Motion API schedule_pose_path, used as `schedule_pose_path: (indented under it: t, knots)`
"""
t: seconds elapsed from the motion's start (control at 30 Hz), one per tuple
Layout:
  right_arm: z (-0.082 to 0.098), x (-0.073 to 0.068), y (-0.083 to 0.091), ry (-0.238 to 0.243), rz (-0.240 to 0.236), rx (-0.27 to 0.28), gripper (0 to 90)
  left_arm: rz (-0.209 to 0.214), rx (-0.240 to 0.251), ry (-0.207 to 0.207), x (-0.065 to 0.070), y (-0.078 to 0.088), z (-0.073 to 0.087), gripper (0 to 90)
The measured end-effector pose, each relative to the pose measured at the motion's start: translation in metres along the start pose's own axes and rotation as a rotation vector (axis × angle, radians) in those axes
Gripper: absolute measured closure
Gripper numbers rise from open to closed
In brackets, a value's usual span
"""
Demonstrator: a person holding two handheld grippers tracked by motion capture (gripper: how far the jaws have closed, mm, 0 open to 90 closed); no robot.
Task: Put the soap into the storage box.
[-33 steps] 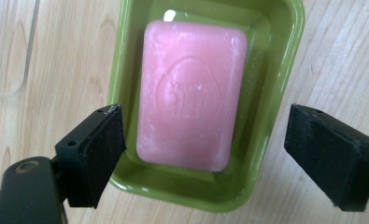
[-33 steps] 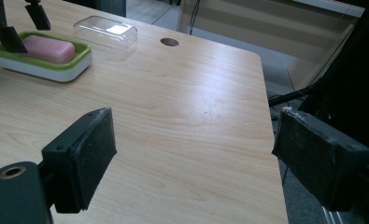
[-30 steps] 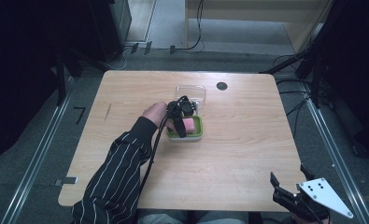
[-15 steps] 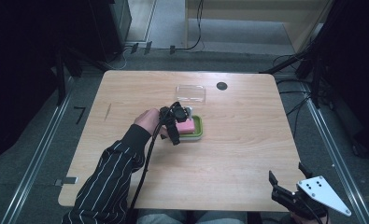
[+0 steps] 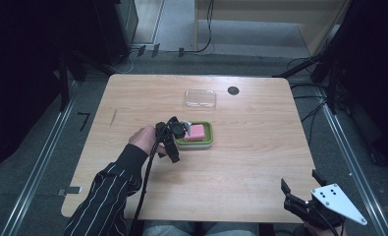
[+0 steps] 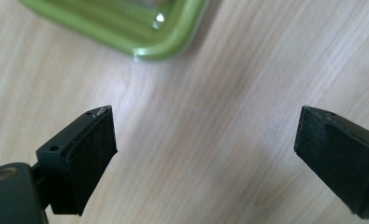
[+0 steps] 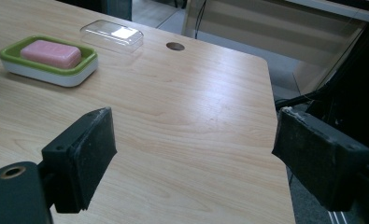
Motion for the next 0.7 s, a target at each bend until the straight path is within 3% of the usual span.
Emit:
schedule_pose_path:
  t: [0.2, 0.7]
  knots:
    - [0.0, 0.0, -0.001, 0.004, -0.004, 0.0, 13.5, -0.013, 0.002, 0.025, 0.007, 0.003, 0.016, 6.3]
    - [0.0, 0.0, -0.001, 0.002, -0.004, 0.002, 13.5, -0.011, -0.031, 0.042, 0.034, -0.005, 0.051, 6.4]
Point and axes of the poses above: each handheld gripper's, and its own axes: y roughly backward along the jaws, z roughly out of its underside, x roughly to its right, the point moved 3 cm from there along -y, roughly forward along the jaws, and after that the axes turned 15 degrees about x, right-handed, at the moved point
